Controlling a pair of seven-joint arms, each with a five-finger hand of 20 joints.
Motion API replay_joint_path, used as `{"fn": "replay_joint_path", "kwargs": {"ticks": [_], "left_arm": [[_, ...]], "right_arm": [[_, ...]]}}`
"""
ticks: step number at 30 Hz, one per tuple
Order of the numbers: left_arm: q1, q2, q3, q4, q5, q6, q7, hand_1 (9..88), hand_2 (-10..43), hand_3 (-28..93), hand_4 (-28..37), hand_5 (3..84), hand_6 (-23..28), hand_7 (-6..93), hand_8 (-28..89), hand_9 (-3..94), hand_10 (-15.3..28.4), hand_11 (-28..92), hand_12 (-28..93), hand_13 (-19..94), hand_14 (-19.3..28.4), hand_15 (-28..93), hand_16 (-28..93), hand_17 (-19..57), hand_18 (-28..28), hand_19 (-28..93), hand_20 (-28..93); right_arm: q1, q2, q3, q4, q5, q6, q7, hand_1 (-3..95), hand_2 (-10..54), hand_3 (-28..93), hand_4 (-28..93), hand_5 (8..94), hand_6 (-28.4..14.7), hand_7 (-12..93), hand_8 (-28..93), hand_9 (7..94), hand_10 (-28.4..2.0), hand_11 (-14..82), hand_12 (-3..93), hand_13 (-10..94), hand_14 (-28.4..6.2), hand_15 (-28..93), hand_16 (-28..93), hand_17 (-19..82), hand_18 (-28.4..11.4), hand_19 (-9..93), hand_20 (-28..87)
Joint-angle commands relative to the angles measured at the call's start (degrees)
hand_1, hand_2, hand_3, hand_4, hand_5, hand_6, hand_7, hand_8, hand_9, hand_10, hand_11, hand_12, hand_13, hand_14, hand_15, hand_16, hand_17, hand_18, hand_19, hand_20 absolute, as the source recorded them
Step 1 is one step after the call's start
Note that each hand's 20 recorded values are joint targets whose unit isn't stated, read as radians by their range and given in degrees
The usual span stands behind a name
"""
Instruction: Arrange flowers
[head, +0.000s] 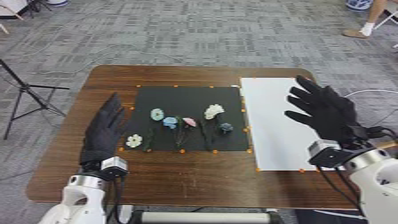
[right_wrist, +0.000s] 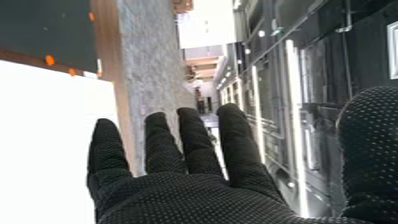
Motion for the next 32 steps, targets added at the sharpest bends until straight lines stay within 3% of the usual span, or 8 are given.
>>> {"fn": "replay_joint_path", "kwargs": {"ticks": [1, 5, 17, 20, 23, 26, 28, 32], "left_arm": [[1.27, -1.72, 0.52, -0.16, 1.09, -0.23, -0.29, 22.0, -7.2, 63, -28.3, 20.3, 1.1, 14.3, -8, 16.0, 7.7, -2, 25, 10, 10.1, -3, 14, -18.7, 19.3, 29, 10], [3.14, -3.81, 0.29, -0.49, 0.86, -0.19, -0.52, 21.8, -6.9, 63, -28.3, 20.3, 1.0, 14.3, -8, 16.0, 7.7, -2, 25, 10, 10.1, -3, 14, -18.7, 19.2, 28, 10], [1.22, -1.45, -0.51, -0.6, 0.77, -0.11, -0.42, 21.4, -6.6, 63, -28.3, 21.0, 1.2, 14.4, -8, 16.3, 7.8, -2, 25, 9, 9.4, -3, 14, -18.7, 17.9, 27, 11], [-0.95, 0.57, -0.9, -0.25, 0.02, -1.99, -0.73, 21.7, -6.4, 62, -28.3, 20.0, 0.7, 13.9, -8, 15.7, 7.6, -3, 24, 8, 9.7, -4, 14, -18.7, 18.1, 26, 11], [0.63, 1.77, -2.23, -1.09, -3.99, -2.68, -1.28, 24.4, -4.7, 54, -28.3, 19.3, 0.5, 12.8, -7, 15.7, 7.7, -5, 24, 7, 10.1, -5, 13, -18.7, 18.5, 25, 11], [0.76, 3.63, -3.19, -1.45, -2.98, -1.79, -1.75, 29.7, -2.1, 43, -28.3, 19.8, 0.6, 12.0, -7, 15.9, 7.9, -6, 24, 7, 10.1, -5, 13, -18.7, 17.4, 21, 12], [-2.35, 5.47, -1.94, -0.37, -3.56, -2.82, -1.67, 30.5, -1.6, 41, -28.3, 20.1, 0.7, 11.7, -7, 16.1, 7.9, -6, 24, 7, 9.6, -5, 13, -18.7, 16.9, 19, 13], [-3.37, 10.49, -1.79, -1.27, -10.74, -2.63, -1.74, 27.0, -2.4, 47, -28.3, 19.8, 0.9, 11.6, -7, 15.8, 7.7, -5, 25, 7, 8.9, -5, 14, -18.7, 16.6, 18, 14]], "right_arm": [[-0.02, -0.18, -0.44, -0.19, -0.75, -1.04, 0.0, 12.2, -2.8, 76, -25, 23.0, -4.7, 8, -7, 22.3, -12.7, -2.4, 22.6, 15, -11.0, -12, 45, -15, -20.7, 37, 7], [-1.58, -1.59, 0.18, -0.6, 0.12, -1.43, 0.32, 12.4, -2.8, 76, -25, 24.4, -4.6, 8, -7, 22.9, -12.5, -2.1, 22.7, 15, -11.0, -11, 45, -14, -20.7, 37, 7], [-0.95, 1.1, 2.7, -2.09, -5.27, -1.8, -0.03, 9.9, -1.8, 73, -28, 16.5, -4.7, 5, -7, 17.4, -10.8, -5.1, 22.5, 10, -10.4, -16, 44, -17, -19.5, 35, 7], [-0.33, 2.9, 3.74, -2.27, -7.86, -1.81, 0.97, 7.7, 1.2, 70, -28, 16.6, -4.7, 4, -6, 16.9, -10.7, -6.0, 22.4, 9, -10.4, -18, 45, -18, -19.6, 34, 6], [-0.16, 3.99, 2.97, -1.93, -5.09, -1.05, 3.45, 8.0, 7.5, 57, -28, 14.9, -5.1, 1, -5, 15.5, -10.4, -7.1, 22.4, 8, -9.8, -22, 47, -19, -19.1, 30, 7], [0.25, 5.34, 3.03, -1.97, -6.28, -1.48, 3.11, 14.3, 10.4, 38, -26, 13.1, -5.7, 1, -5, 15.3, -10.2, -7.5, 22.7, 7, -9.1, -23, 49, -19, -18.5, 27, 9], [0.32, 6.66, 4.47, -2.46, -4.84, 0.0, 3.72, 15.0, 10.9, 35, -25, 13.1, -5.8, 1, -5, 15.4, -10.1, -7.5, 22.9, 8, -9.0, -23, 49, -19, -18.4, 28, 10], [0.47, 7.19, 3.87, -2.35, -1.2, 2.24, 5.3, 11.8, 10.3, 44, -27, 14.5, -5.9, 2, -5, 16.3, -10.6, -6.7, 22.7, 9, -8.9, -22, 49, -19, -18.6, 30, 9]]}}
